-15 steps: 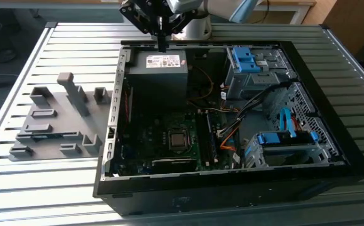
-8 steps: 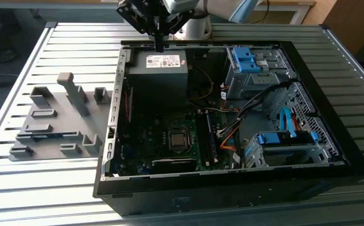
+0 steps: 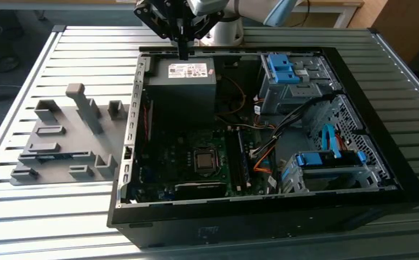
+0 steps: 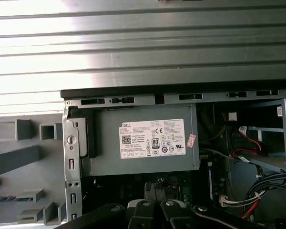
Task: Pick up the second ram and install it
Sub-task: 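Reach for the second ram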
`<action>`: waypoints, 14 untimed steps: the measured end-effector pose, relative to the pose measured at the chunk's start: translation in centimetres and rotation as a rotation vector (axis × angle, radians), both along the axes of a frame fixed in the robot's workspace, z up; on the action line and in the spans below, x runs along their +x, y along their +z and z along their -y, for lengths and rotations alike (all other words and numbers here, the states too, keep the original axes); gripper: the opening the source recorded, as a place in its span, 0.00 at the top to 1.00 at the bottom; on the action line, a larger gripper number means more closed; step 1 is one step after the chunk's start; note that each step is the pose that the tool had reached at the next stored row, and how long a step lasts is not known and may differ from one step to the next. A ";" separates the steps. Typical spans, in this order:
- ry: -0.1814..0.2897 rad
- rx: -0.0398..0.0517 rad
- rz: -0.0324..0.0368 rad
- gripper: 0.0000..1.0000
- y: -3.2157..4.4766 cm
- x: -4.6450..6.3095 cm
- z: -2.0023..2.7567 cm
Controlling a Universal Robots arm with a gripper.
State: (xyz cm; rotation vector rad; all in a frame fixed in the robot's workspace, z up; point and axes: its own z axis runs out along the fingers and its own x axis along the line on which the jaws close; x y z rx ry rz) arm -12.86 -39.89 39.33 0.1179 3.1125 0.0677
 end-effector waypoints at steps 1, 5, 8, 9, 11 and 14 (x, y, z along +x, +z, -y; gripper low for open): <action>0.000 0.0000 0.0000 0.89 0.00 0.0 0.00; 0.000 0.0000 0.0000 0.89 0.00 -0.1 0.00; 0.000 0.0000 0.0000 0.89 0.00 -0.2 0.00; 0.000 0.0001 0.0001 0.89 -0.01 -0.3 0.00; 0.000 -0.0001 0.0000 0.89 0.00 -0.3 0.00; 0.000 -0.0001 0.0000 0.89 -0.01 -0.4 0.00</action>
